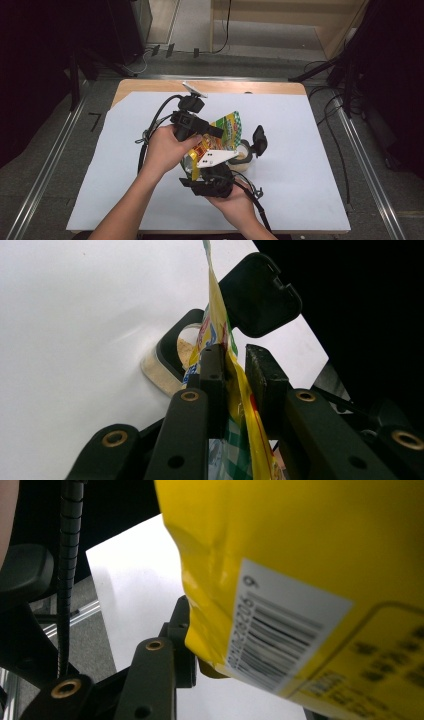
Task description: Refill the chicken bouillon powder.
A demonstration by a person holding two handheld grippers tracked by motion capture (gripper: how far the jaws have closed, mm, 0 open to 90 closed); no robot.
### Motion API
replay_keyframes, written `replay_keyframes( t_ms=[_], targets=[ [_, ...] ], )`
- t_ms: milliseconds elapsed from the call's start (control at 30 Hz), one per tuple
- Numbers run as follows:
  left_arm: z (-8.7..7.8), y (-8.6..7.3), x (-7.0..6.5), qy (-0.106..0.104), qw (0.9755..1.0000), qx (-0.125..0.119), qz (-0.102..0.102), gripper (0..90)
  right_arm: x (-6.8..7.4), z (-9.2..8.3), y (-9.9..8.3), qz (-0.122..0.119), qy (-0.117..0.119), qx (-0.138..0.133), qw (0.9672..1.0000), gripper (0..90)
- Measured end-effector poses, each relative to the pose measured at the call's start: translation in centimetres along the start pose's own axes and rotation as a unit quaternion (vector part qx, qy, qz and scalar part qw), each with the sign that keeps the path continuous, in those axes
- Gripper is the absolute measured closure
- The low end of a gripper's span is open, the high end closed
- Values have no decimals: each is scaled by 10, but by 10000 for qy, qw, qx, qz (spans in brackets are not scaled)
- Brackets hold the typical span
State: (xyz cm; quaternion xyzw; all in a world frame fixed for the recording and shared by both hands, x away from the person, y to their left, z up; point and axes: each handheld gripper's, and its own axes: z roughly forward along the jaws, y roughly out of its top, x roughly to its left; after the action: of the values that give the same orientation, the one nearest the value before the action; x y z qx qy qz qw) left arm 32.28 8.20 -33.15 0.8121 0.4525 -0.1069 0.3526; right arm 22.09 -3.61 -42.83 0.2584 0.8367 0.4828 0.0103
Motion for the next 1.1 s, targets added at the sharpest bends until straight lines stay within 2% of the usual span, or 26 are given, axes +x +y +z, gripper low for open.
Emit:
replay_keyframes(
  t_ms=[433, 633, 767, 1100],
  targets=[
    [-3, 0, 0, 102, 9999, -32, 91, 816, 1, 1, -1, -53, 32, 28, 10000, 657],
    [-5, 1, 3, 17, 9999, -92, -48, 811, 1, -1, 1, -6, 31, 16, 10000, 645],
    [-4, 2, 8, -83, 9998, -31, -170, 807, 1, -2, 6, -12, 86, 178, 9998, 634],
    [4, 7, 1, -83, 9999, 73, -80, 803, -1, -5, 2, 89, 11, 112, 9999, 635]
  ],
)
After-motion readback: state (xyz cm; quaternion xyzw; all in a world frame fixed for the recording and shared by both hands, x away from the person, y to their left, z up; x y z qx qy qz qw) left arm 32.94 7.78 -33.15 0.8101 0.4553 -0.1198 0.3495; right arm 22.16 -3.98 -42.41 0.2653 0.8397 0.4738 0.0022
